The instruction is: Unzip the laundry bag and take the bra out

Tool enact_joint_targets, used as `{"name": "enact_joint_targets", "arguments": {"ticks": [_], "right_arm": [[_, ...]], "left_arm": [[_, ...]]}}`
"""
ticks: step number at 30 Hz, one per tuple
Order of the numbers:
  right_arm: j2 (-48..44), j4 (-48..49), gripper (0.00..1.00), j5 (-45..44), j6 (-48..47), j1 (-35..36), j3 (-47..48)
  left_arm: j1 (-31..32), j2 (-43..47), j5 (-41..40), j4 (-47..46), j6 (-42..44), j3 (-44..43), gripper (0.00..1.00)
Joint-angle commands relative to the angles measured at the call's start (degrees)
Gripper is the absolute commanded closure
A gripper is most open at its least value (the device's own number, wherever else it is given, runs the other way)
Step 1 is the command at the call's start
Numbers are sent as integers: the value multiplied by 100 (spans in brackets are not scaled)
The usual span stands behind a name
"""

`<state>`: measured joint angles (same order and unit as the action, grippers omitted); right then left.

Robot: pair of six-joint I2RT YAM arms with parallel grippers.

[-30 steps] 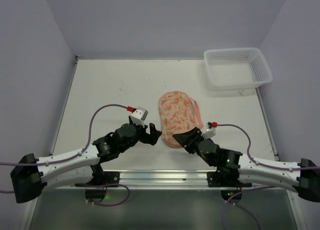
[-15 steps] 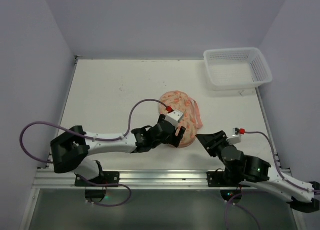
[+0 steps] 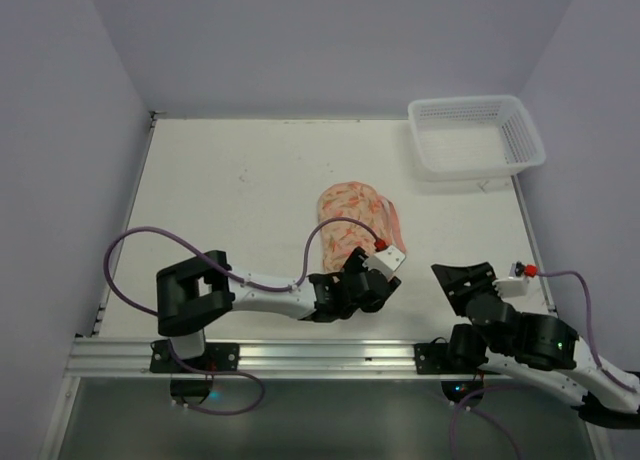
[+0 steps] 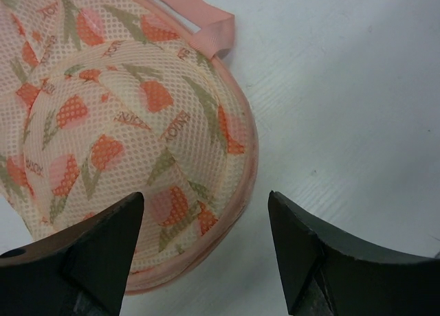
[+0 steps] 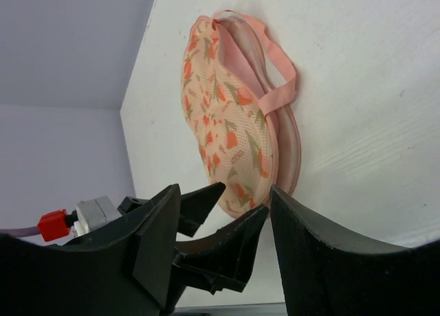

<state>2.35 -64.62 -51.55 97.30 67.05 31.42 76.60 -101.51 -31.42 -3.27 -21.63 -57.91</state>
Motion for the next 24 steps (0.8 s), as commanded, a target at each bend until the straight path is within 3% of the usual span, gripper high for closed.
{"name": "enact_joint_targets", "arguments": {"ticks": [1, 17, 23, 24], "right_arm": [[-1218, -341, 43, -453, -35, 89, 40], [-1307, -227, 43, -382, -88, 89, -39], [-1439, -104, 43, -338, -167, 89, -119], [-1439, -103, 43, -347, -167, 89, -110]], "left_arm": [[118, -105, -610, 10, 264, -335, 23], [514, -694, -1471, 309, 440, -712, 30], [514, -984, -1753, 670, 308, -906, 37], [514, -993, -1762, 678, 291, -906, 42]]}}
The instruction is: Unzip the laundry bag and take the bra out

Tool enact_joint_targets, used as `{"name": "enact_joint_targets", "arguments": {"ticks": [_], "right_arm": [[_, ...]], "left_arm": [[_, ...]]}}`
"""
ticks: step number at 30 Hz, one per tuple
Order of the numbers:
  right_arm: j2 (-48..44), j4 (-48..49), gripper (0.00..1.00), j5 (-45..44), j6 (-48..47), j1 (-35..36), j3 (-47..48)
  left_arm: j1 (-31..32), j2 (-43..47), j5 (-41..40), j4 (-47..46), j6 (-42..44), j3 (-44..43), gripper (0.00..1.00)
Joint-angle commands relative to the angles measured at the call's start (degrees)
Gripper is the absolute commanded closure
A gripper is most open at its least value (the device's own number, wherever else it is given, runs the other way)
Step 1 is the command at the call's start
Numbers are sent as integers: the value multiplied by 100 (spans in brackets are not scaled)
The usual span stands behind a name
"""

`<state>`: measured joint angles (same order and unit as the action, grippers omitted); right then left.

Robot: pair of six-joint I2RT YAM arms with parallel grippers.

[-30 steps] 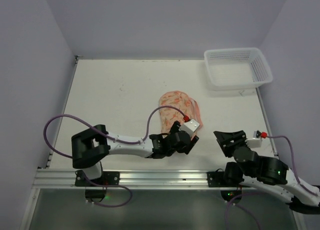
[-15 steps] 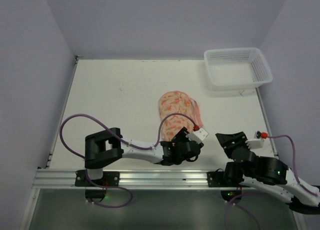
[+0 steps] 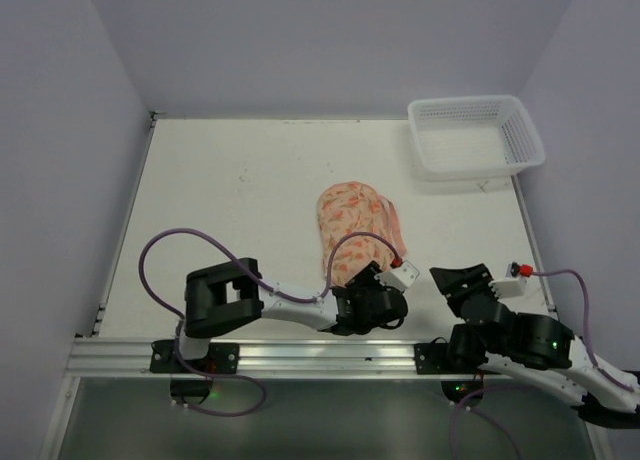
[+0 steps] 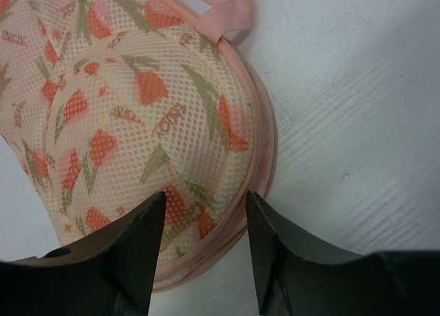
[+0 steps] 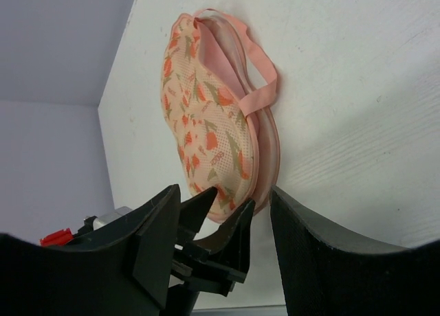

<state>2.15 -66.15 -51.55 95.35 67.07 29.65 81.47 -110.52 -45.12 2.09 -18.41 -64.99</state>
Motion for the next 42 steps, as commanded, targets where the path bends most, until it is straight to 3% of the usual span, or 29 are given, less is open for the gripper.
{"name": "enact_joint_targets", "arguments": {"ticks": [1, 9, 16, 21, 30, 35, 42], "right_arm": [[-1411, 41, 43, -347, 19, 87, 76], [-1288, 102, 43, -356, 80, 87, -29], [-1042, 664, 42, -294, -332, 87, -266], [-331, 1103, 43, -180, -665, 87, -232], [865, 2202, 42, 206, -1422, 87, -231], [1697, 2915, 41, 461, -1801, 87, -250], [3166, 3898, 32, 979, -2116, -62, 207]], "left_arm": [[27, -84, -409, 143, -48, -189, 47], [71, 689, -541, -463, -171, 302, 100], [-87, 1769, -279, -1200, -768, 1293, 100], [-816, 3008, 504, -1755, -1724, 2418, 100], [-1292, 4538, 285, -1351, -3509, 3973, 100], [-1336, 5505, 372, -1711, -3643, 4644, 100], [-1336, 5699, 575, -1747, -3590, 4697, 100]]}}
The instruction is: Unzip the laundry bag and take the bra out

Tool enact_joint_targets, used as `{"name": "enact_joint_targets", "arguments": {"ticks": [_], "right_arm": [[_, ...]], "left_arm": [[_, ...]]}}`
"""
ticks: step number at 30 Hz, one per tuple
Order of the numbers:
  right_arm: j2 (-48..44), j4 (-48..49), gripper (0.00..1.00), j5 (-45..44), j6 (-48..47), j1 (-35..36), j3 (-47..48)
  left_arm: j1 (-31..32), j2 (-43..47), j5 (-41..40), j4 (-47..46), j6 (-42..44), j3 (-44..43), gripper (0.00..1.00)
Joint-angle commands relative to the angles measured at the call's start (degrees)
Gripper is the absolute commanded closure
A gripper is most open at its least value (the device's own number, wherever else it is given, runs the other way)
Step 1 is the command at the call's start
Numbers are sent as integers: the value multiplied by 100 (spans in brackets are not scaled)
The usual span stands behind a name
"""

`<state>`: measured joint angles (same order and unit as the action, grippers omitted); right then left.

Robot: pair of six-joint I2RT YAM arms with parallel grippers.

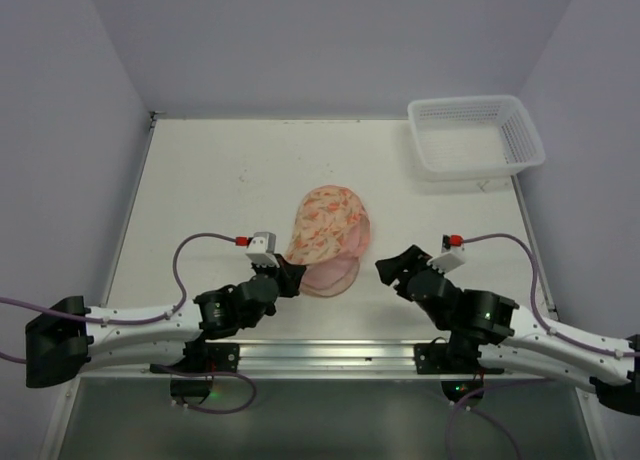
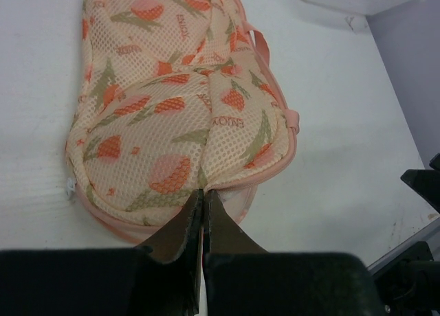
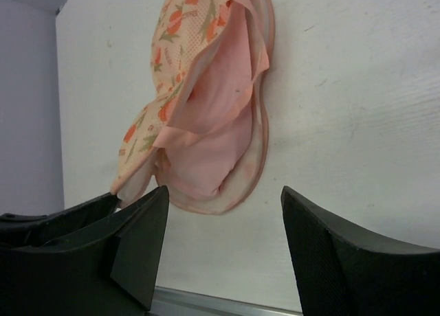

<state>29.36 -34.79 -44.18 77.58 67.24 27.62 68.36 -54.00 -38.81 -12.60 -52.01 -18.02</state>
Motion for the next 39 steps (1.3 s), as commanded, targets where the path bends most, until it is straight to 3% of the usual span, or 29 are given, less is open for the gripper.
{"name": "enact_joint_targets", "arguments": {"ticks": [1, 3, 4, 5, 7, 17, 32, 35, 39], "right_arm": [[569, 989, 31, 339, -401, -210, 498], [850, 1358, 31, 988, -699, -544, 499], [930, 1987, 32, 1391, -840, -1102, 360], [992, 2324, 33, 2239, -1015, -1378, 271], [1254, 2974, 35, 2624, -1069, -1853, 157], [3354, 3030, 38, 3074, -1168, -2242, 1228], [4709, 3725, 42, 3276, -797, -2321, 1536], [4885, 3760, 51, 3250, -780, -2339, 1633], [5026, 3795, 100, 3249, -946, -2435, 1773]], "left_arm": [[-24, 39, -13, -304, -213, 18, 100], [-24, 47, 57, -427, -169, 62, 100], [-33, 47, 84, -462, -169, 88, 100], [-24, 47, 101, -506, -169, 123, 100], [-24, 65, 145, -568, -161, 167, 100], [-24, 302, 304, -770, 59, 378, 100], [-24, 487, 444, -805, 261, 536, 100], [-24, 469, 497, -884, 270, 589, 100], [-24, 486, 620, -893, 340, 572, 100]]}}
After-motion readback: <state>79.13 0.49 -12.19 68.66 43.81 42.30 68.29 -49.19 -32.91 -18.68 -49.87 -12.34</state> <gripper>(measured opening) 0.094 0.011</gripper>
